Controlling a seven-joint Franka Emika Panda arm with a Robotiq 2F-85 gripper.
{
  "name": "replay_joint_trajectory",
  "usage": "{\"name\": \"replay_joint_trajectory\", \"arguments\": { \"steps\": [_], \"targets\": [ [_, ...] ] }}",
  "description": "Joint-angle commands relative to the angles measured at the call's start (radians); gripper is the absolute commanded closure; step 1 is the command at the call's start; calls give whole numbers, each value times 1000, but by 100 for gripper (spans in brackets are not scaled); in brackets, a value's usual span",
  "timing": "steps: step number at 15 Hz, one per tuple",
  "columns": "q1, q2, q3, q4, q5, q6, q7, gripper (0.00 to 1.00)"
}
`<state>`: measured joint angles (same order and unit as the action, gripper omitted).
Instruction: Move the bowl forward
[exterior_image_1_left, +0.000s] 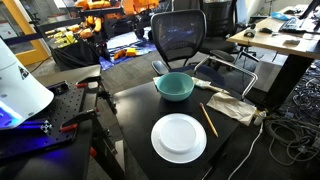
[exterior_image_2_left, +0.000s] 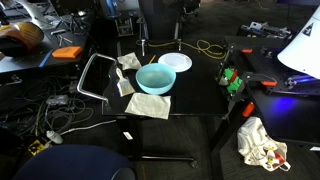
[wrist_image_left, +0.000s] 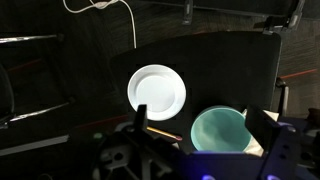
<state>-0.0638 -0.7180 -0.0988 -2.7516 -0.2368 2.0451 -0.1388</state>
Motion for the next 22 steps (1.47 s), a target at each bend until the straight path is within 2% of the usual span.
{"name": "replay_joint_trajectory", "arguments": {
  "steps": [1,6,11,17,19,22],
  "targets": [
    [17,141,37,63,58,71,85,0],
    [29,324,74,133,168,170,207,0],
    [33,531,99,193,273,346,334,0],
    [32,789,97,252,262,594,467,0],
    [39,869,85,277,256,644,487,0],
    [47,957,67,319,278,657,486,0]
  ]
}}
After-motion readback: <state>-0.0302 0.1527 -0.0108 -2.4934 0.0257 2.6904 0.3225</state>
